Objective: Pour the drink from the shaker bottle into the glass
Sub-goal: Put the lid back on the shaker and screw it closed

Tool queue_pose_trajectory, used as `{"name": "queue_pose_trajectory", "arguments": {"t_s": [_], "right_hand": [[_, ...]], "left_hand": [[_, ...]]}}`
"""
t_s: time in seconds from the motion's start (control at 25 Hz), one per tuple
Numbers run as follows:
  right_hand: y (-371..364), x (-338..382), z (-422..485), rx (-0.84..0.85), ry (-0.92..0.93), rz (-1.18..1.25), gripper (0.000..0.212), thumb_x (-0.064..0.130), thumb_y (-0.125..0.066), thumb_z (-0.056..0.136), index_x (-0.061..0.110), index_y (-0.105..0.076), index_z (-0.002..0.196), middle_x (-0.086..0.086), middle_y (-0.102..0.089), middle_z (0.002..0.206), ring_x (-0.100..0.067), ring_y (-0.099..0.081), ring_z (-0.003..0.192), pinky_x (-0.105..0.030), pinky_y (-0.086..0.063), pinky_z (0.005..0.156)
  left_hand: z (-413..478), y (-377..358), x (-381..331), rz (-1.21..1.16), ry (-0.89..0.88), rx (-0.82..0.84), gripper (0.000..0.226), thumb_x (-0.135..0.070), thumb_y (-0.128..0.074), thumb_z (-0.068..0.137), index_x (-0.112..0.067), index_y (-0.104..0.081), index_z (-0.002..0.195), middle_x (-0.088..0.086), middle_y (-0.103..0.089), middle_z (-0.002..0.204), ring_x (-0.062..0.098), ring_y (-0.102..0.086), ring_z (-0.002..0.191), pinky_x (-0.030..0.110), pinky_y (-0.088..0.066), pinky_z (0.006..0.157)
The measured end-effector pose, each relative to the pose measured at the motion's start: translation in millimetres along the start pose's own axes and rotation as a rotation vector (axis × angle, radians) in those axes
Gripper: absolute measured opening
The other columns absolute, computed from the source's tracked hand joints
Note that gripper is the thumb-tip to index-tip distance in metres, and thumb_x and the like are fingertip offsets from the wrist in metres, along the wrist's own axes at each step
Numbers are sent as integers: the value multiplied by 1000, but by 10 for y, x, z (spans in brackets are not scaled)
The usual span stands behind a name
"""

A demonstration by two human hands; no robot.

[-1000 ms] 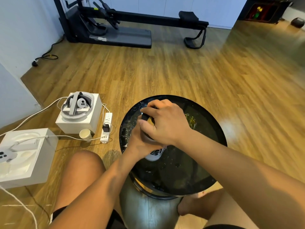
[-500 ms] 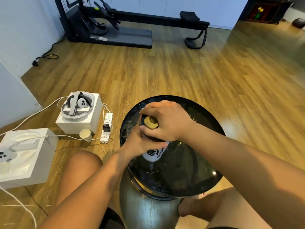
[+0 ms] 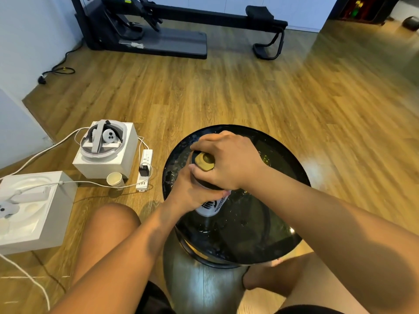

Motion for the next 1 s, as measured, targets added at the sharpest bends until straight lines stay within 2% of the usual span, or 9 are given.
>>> {"name": "queue_pose_trajectory", "arguments": {"t_s": [0.08,0.44,0.68,0.84,1.0], "right_hand": [[-1,-1,-2,1,-3,-4,53,68,-41,83,40,-59,124,20,-61,123,-17,-56,104,-30,-42,70],[-1,-4,-7,-10,-2,1,53,68,-41,83,39,-60,123,19,-62,122,-18,-57,104,-31,-43,71],[-5,-2,-6,-16,-5,0,53,68,-40,83,39,-60,123,19,-62,121,-19,-56,104,-33,-47,74],[-6,2,-9,-18,-7,3,52,68,-41,83,40,-61,122,19,-62,118,-18,-56,102,-34,-48,75],[-8,5,-13,-18,-14,4,53,69,-40,84,39,-60,123,19,-62,119,-18,-56,102,-34,-47,76]], "left_hand": [[-6,-3,-6,3,-5,-9,56,-42,-92,52,-39,-65,101,-25,-74,99,-2,-70,97,11,-52,82],[-9,-15,-34,3,6,-10,57,-44,-91,51,-39,-63,100,-31,-72,97,-6,-69,96,9,-52,81],[-2,-15,0,-4,10,-23,62,-46,-92,50,-35,-64,105,-24,-73,101,0,-70,99,15,-54,84],[-1,-23,61,-11,24,-28,76,-47,-93,49,-19,-65,115,-13,-75,101,4,-71,101,17,-55,85],[1,-33,77,-16,42,-41,76,-45,-94,49,-18,-65,114,-17,-74,102,3,-72,98,14,-55,82]]}}
Point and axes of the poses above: each hand's wrist, its own z-axis towards the middle knuckle, its own y-axis out of the back of the hand, x = y × z, the point moved 2 cm from there along z, towards the middle knuckle
